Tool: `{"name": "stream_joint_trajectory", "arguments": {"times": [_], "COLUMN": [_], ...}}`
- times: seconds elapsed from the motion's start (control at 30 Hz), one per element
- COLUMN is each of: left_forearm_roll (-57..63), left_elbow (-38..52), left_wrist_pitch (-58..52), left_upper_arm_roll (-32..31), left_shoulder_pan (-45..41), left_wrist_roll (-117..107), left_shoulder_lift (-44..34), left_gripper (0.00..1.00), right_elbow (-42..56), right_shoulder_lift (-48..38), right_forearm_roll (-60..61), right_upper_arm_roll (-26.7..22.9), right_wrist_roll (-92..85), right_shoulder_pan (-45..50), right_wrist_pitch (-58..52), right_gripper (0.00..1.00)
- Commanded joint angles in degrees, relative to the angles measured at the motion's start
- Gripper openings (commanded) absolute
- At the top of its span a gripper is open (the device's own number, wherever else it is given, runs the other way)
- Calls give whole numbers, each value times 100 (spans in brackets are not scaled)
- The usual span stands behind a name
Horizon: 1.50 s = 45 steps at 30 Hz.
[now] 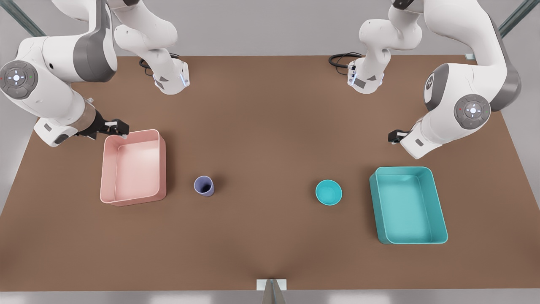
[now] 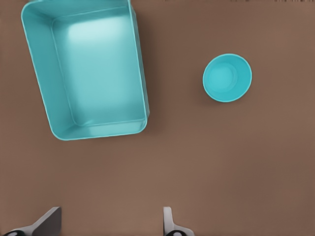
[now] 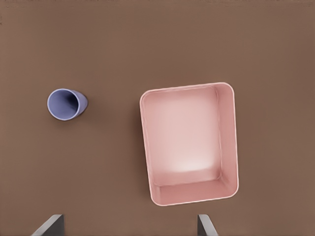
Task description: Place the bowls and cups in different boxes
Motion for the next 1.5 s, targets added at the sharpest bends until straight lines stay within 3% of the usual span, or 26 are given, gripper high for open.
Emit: {"name": "stream_joint_trajectory", "arguments": {"times": [0.0,0.1,0.13,0.27,0.33,0.4,0.53,1.13,1.17,1.23,1.3,1.37,1.43,1.47], "left_forearm_roll": [3,12,12,91,460,469,856,979,979,979,970,952,952,952], "left_elbow": [2,20,-15,203,995,1057,1742,1153,1145,1145,1145,1145,1153,1153], "left_wrist_pitch": [45,98,606,2172,2418,3024,3403,3288,3288,3288,3297,3306,3306,3306], "left_upper_arm_roll": [0,-9,-96,-307,-431,-422,-395,-404,-404,-404,-404,-404,-404,-404], "left_shoulder_pan": [0,-271,-491,-1221,-1397,-1432,-1705,-1740,-1731,-1722,-1705,-1705,-1696,-1696], "left_wrist_roll": [-48,-127,-557,-1699,-2500,-2922,-3133,-3678,-3678,-3687,-3687,-3687,-3678,-3669], "left_shoulder_lift": [-6,204,424,1917,2911,3254,3940,4168,4169,4186,4213,4221,4221,4221], "left_gripper": [100,100,100,100,100,100,100,100,100,92,68,51,35,31], "right_elbow": [-2,182,340,499,306,-546,-934,-1540,-1540,-1531,-1514,-1452,-1435,-1408], "right_shoulder_lift": [-8,377,676,1854,2259,2233,2347,2997,2998,3050,3059,3068,3059,3042], "right_forearm_roll": [57,31,57,31,66,101,285,540,540,540,532,523,497,497], "right_upper_arm_roll": [-5,92,92,74,74,74,74,74,74,74,66,66,66,74], "right_wrist_roll": [53,1,-70,422,422,431,431,431,431,431,431,536,580,580], "right_shoulder_pan": [-35,210,666,1309,1292,1222,1046,1046,1046,1055,1072,1081,1107,1107], "right_wrist_pitch": [190,287,313,1472,2219,3248,3873,4611,4611,4620,4620,4541,4532,4523], "right_gripper": [100,100,100,100,100,100,100,100,96,70,50,24,21,21]}}
